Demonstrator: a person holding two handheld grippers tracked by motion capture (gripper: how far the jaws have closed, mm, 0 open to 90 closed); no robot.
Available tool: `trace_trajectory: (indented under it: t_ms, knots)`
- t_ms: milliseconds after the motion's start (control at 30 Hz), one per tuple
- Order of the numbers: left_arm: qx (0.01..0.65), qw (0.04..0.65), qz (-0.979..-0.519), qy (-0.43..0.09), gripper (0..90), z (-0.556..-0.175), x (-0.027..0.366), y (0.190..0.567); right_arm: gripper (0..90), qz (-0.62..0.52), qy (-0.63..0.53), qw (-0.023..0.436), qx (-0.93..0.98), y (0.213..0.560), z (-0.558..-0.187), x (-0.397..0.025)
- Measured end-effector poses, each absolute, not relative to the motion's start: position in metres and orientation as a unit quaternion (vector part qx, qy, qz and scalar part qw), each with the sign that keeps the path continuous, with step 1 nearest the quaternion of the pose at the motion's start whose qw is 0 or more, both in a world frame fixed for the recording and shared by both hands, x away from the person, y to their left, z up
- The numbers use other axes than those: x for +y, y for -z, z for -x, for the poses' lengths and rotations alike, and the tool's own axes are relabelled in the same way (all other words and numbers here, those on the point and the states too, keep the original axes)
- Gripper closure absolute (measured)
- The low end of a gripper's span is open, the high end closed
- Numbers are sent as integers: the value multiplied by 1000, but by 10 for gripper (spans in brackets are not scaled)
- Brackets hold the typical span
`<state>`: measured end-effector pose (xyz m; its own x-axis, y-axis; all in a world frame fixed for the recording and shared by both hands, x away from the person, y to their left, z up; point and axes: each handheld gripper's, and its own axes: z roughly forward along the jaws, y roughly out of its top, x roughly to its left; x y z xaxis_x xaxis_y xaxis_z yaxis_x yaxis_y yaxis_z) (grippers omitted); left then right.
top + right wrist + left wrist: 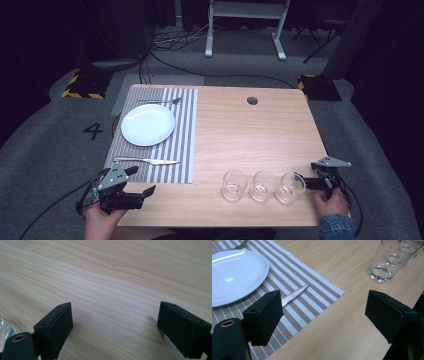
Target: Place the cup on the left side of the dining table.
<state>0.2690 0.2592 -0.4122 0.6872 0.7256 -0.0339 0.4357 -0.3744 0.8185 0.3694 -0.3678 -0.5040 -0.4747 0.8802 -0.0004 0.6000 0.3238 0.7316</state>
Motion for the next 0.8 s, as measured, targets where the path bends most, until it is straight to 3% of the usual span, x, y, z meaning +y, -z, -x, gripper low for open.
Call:
trace_trajectory:
  t_ms: [300, 800]
  knots:
    - [378, 406, -807, -203, 112, -265, 240, 397, 133, -470, -343, 204, 787, 504, -369, -368]
    - [311, 428, -834, -156, 52, -281, 184, 386, 133, -470, -343, 204, 787, 504, -369, -368]
